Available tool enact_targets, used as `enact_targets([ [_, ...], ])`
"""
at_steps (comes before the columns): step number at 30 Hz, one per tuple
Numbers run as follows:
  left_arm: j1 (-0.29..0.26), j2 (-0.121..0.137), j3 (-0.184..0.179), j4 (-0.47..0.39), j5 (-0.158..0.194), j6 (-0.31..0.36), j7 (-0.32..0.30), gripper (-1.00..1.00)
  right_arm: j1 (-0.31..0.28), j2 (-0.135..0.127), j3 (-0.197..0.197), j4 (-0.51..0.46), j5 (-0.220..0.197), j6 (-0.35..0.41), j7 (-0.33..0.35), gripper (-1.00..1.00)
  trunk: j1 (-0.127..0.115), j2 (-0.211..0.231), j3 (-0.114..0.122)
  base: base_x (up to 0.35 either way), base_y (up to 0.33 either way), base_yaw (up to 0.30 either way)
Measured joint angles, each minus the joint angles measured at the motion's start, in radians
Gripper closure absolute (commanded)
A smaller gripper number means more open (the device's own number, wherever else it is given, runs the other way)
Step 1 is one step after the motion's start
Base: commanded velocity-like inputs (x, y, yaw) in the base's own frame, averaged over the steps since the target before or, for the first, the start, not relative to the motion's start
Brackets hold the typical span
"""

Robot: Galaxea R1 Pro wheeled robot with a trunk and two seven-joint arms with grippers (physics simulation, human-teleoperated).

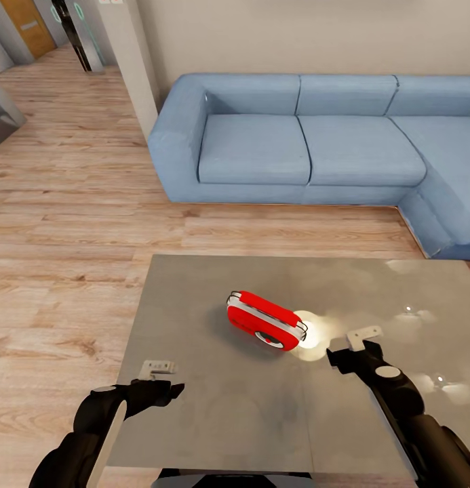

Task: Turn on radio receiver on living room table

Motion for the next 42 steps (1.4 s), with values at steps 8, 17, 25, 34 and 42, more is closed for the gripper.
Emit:
enact_targets([
  [8,0.0,0.001,0.0,0.0,0.0,-0.001,0.0,-1.0,-0.153,0.005,0.025,-0.007,0.016,0.126,0.1,-1.0,0.0,0.0,0.0,0.0,0.0,0.0],
  [17,0.0,0.002,0.0,0.0,0.0,-0.002,0.0,-1.0,-0.199,0.01,0.102,-0.008,0.017,0.18,0.131,-1.0,0.0,0.0,0.0,0.0,0.0,0.0],
  [25,0.0,0.002,0.0,0.0,0.0,-0.002,0.0,-1.0,-0.233,0.048,0.159,-0.008,0.016,0.264,0.141,-1.0,0.0,0.0,0.0,0.0,0.0,0.0],
  [34,0.0,0.002,0.0,0.0,0.0,-0.002,0.0,-1.0,-0.341,0.071,0.183,-0.004,0.015,0.276,0.274,-1.0,0.0,0.0,0.0,0.0,0.0,0.0],
  [42,0.0,0.002,0.0,0.0,0.0,-0.002,0.0,-1.0,-0.383,0.072,0.183,0.002,0.011,0.276,0.292,-1.0,0.0,0.0,0.0,0.0,0.0,0.0],
])
